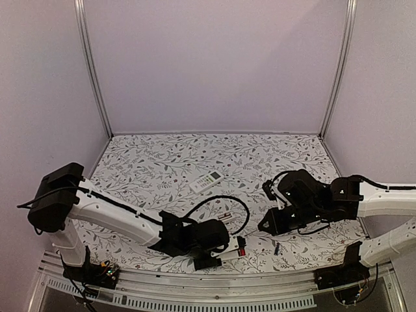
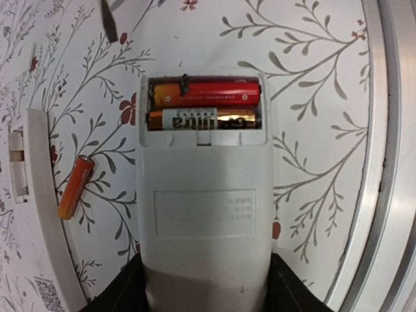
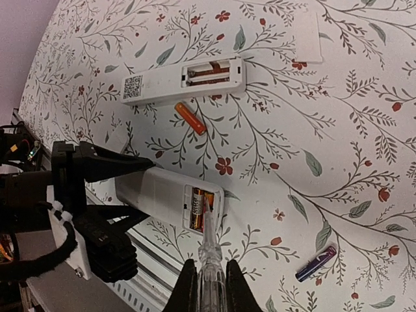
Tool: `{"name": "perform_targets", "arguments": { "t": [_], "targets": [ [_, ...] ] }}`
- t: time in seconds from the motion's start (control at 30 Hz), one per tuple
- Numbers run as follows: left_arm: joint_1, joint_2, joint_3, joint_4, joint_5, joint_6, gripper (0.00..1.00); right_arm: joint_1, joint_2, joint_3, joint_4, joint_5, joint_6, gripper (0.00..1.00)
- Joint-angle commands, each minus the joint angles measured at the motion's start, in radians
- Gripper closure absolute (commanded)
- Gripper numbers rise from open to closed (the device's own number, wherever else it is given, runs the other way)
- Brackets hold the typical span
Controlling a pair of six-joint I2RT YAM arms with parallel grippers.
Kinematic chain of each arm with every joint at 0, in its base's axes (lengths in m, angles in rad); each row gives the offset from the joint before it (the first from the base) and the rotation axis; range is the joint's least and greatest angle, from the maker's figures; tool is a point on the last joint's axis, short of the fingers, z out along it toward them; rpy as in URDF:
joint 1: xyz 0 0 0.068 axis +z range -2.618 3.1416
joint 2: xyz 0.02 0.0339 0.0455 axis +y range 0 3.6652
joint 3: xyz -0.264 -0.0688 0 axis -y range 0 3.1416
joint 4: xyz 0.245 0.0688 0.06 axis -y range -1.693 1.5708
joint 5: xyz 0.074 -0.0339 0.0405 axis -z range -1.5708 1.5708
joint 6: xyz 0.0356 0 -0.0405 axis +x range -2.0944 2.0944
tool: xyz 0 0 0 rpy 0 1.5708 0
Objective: Unload the batteries from the remote control
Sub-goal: Remove the battery from the remote control without the battery cover.
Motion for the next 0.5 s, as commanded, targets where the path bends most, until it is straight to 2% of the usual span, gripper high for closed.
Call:
{"name": "perform_targets", "arguments": {
  "t": [0.0,0.37,0.47],
  "targets": [
    [0.044,0.002,-0.053,0.064,0.0,0.175,0.64,-0.001,-0.01,-0.039,0.006,-0.063,-0.088,1.0],
    [0.066,0.0,-0.068,0.087,-0.005,0.207,0.66,0.022,0.03,-0.007,-0.055,-0.028,-0.066,1.0],
    [0.062,0.005,-0.067,0.087,0.0,0.21,0.66,0.03,0.047,0.014,-0.055,0.026,-0.058,1.0]
  ]
}}
